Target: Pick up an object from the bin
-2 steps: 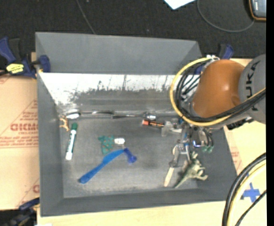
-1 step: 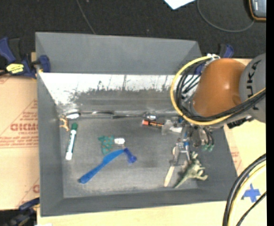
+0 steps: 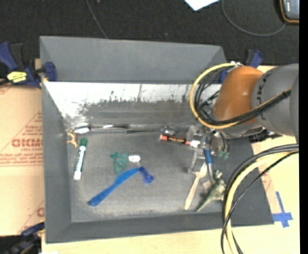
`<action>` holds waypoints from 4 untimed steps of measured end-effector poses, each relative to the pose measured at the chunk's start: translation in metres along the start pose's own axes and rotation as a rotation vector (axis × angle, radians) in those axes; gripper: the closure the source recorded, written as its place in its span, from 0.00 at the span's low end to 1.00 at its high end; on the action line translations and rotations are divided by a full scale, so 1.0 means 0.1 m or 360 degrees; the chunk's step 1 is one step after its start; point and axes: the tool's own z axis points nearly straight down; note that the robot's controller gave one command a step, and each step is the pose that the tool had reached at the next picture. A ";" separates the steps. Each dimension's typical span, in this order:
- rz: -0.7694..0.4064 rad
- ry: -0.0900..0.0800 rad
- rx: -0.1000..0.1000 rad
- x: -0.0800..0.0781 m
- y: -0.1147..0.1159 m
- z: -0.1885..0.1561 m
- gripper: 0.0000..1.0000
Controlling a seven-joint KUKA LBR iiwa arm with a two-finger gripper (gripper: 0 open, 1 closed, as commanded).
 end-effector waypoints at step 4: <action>-0.0087 -0.0009 0.0003 -0.07 0.00 -0.08 1.00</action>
Offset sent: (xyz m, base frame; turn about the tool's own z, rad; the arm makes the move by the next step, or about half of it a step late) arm 0.0019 0.0015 0.0063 -0.0352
